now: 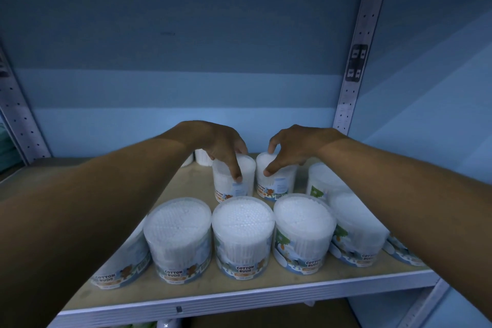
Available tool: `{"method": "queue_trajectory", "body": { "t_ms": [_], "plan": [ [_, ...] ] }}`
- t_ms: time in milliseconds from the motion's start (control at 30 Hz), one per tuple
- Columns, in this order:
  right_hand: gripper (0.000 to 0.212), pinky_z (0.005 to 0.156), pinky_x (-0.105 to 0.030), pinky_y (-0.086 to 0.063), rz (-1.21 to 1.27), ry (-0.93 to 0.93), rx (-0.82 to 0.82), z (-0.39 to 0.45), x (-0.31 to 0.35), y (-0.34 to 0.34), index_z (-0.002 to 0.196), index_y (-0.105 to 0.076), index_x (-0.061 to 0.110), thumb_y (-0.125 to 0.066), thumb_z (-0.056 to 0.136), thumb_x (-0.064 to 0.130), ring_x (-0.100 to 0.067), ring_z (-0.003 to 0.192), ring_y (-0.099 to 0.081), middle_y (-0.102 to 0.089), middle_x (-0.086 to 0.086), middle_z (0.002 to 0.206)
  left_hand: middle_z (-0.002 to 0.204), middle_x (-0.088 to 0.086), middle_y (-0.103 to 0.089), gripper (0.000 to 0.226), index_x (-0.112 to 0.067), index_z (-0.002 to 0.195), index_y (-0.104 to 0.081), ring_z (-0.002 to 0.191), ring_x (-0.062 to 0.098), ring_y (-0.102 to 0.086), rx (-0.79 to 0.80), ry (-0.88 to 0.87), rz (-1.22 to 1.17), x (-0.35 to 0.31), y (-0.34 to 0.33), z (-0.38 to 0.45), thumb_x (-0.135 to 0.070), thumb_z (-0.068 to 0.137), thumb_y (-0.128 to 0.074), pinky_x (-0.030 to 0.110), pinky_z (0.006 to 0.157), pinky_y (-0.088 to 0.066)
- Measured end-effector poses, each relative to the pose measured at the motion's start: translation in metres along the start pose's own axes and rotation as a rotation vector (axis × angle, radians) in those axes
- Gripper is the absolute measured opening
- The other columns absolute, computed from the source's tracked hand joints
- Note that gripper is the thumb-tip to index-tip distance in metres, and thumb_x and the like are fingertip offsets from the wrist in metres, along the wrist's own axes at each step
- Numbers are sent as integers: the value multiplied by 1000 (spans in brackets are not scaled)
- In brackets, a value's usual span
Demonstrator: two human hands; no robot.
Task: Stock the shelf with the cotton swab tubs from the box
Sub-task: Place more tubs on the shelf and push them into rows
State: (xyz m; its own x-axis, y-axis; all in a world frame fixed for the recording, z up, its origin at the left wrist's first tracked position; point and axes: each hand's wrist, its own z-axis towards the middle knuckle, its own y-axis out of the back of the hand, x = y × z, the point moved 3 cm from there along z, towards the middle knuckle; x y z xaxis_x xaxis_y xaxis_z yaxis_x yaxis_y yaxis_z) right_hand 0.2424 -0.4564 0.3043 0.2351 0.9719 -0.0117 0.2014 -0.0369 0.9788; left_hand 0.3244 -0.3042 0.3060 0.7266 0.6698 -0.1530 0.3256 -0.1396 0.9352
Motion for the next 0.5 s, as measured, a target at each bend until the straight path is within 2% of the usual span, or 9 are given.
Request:
{"method": "queue_trajectory", "body": {
  "t_ms": [67,133,200,267,333,367,433,500],
  "plan": [
    [71,87,-38,-59,16,6,14,2,1,-1,123,-60,33,-77,64,69,-23,94,-69,-55,4,130,131,-7,-59,70,-26,132,-61,118,20,-58,-12,-12,7,0,0,1,-47,69,-86,35,99,-52],
    [70,89,-37,-58,32,14,24,3,0,-1,125,-59,35,-80,65,64,-23,101,-66,-52,5,135,124,-6,-63,69,-23,127,-64,99,16,-64,-33,2,2,3,0,3,-50,68,-86,30,86,-56],
    [71,93,-35,-54,48,25,23,3,-3,0,131,-54,40,-82,68,56,-21,110,-60,-50,6,138,119,-6,-64,73,-22,123,-64,79,13,-66,-71,37,20,4,-1,4,-59,63,-84,26,71,-55],
    [82,99,-36,-47,50,52,30,3,-5,1,140,-43,47,-84,70,49,-19,117,-53,-49,7,141,115,-5,-64,81,-21,121,-63,74,17,-70,-114,95,68,7,-2,4,-71,59,-79,26,66,-53],
    [94,104,-37,-43,69,65,42,1,-9,2,147,-31,50,-86,70,46,-19,124,-50,-48,7,144,115,-3,-62,90,-20,129,-57,77,21,-71,-132,138,108,9,-4,6,-77,61,-73,27,67,-52],
    [96,105,-37,-42,81,65,36,0,-10,2,148,-29,51,-86,70,48,-19,126,-49,-48,6,146,123,-2,-59,97,-21,136,-51,84,22,-71,-134,144,109,10,-4,8,-79,62,-70,30,74,-54],
    [91,106,-38,-42,91,53,6,-2,-11,4,146,-34,49,-82,69,58,-19,128,-48,-45,7,148,143,-3,-49,109,-25,148,-39,110,25,-64,-140,132,86,12,-4,11,-82,59,-69,36,95,-52],
    [84,102,-37,-46,74,28,-28,0,-11,3,140,-44,46,-77,66,70,-20,123,-53,-46,8,147,153,-6,-40,109,-27,151,-34,130,24,-52,-106,96,48,12,-2,8,-75,62,-74,38,107,-45]
  ]
}}
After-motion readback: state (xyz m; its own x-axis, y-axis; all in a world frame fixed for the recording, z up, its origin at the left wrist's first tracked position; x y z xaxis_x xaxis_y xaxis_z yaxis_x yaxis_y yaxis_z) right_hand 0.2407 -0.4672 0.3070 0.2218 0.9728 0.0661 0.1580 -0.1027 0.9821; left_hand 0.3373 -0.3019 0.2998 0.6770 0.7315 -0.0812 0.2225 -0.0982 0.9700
